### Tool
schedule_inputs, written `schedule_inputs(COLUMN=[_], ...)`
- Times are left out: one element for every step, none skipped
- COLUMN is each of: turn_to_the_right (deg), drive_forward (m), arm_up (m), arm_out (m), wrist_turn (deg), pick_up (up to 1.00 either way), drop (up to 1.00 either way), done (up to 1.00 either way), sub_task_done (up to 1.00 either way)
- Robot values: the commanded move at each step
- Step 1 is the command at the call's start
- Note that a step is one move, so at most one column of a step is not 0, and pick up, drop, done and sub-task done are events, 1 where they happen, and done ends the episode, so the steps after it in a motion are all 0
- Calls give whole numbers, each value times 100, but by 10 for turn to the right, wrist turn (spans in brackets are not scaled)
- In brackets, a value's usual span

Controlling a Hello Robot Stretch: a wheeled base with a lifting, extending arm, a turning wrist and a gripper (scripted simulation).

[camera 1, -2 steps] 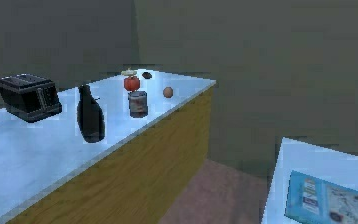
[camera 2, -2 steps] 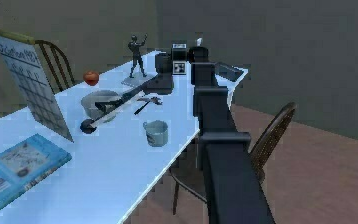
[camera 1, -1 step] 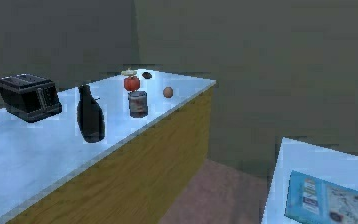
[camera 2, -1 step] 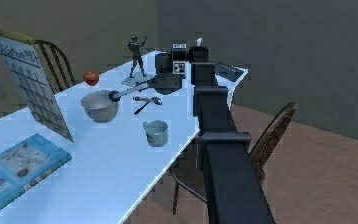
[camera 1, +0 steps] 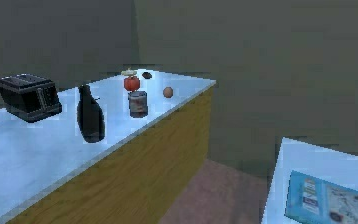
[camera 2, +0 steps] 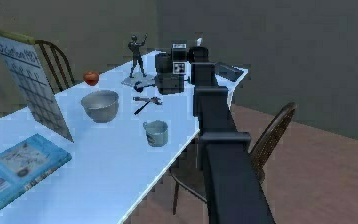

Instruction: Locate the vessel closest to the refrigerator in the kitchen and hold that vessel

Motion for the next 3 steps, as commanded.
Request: schedule_inputs(turn_to_the_right=[0,0,0], drive_forward=[0,0,0], arm_up=[-30,0,10], arm_out=[0,0,0], wrist_turn=[0,0,0], pick_up=[0,100,0], drop=[0,0,0], done=[0,0,0], sub_task_done=[0,0,0])
